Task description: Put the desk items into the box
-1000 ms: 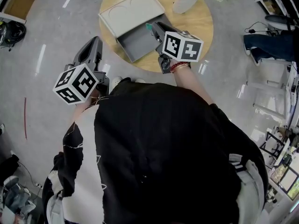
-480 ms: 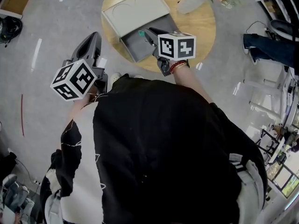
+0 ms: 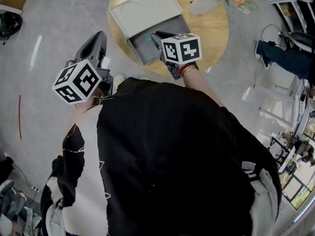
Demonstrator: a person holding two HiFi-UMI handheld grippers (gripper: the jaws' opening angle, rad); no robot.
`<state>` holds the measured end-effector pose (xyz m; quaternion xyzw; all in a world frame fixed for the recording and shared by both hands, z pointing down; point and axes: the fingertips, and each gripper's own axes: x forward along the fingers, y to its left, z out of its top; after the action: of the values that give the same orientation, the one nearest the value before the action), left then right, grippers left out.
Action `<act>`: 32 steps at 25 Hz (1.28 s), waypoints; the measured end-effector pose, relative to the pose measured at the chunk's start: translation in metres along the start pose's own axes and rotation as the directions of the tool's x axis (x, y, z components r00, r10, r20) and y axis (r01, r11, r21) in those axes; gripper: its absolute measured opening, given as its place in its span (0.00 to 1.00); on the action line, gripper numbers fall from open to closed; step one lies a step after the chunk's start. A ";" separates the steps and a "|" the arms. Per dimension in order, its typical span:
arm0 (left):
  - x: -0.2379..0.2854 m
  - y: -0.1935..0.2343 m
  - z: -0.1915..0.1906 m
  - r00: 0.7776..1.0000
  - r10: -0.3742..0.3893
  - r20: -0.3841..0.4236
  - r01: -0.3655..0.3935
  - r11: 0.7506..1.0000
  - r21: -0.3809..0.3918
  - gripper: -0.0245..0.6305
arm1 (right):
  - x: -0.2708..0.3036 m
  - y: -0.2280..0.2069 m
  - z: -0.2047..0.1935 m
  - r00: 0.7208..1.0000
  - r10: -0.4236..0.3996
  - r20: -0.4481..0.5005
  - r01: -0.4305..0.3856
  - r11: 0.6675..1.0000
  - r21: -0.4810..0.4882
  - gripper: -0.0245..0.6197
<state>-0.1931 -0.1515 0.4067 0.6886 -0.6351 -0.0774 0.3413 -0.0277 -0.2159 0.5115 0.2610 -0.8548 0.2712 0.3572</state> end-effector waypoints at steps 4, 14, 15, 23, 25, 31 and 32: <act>0.001 0.002 0.000 1.000 0.003 -0.003 -0.003 1.000 -0.005 0.05 | 0.005 0.001 -0.003 1.000 0.004 -0.030 -0.004 1.000 -0.013 0.15; 0.006 0.002 -0.003 1.000 -0.013 -0.027 0.013 1.000 -0.004 0.05 | 0.012 0.005 -0.012 0.995 -0.004 -0.096 -0.003 0.998 -0.069 0.15; 0.005 0.002 -0.002 0.999 -0.015 -0.028 0.015 1.000 -0.003 0.05 | 0.012 0.006 -0.013 0.995 -0.008 -0.103 0.001 0.997 -0.073 0.15; 0.003 0.006 -0.001 0.999 -0.026 -0.040 0.026 1.000 -0.003 0.05 | 0.014 0.009 -0.022 0.987 -0.029 -0.159 0.017 0.997 -0.079 0.15; 0.006 0.007 -0.002 0.999 -0.030 -0.042 0.029 1.000 -0.006 0.05 | 0.015 0.006 -0.024 0.986 -0.027 -0.167 0.016 0.998 -0.068 0.16; 0.014 0.010 -0.004 0.998 -0.043 -0.048 0.042 0.999 -0.014 0.05 | 0.017 0.004 -0.026 0.983 -0.032 -0.181 0.020 0.998 -0.067 0.16; 0.015 0.011 -0.004 0.998 -0.045 -0.049 0.045 0.999 -0.016 0.05 | 0.018 0.004 -0.027 0.983 -0.034 -0.181 0.022 0.997 -0.069 0.17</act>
<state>-0.1971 -0.1630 0.4209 0.7019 -0.6102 -0.0729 0.3602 -0.0283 -0.2001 0.5397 0.2348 -0.8234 0.2602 0.4463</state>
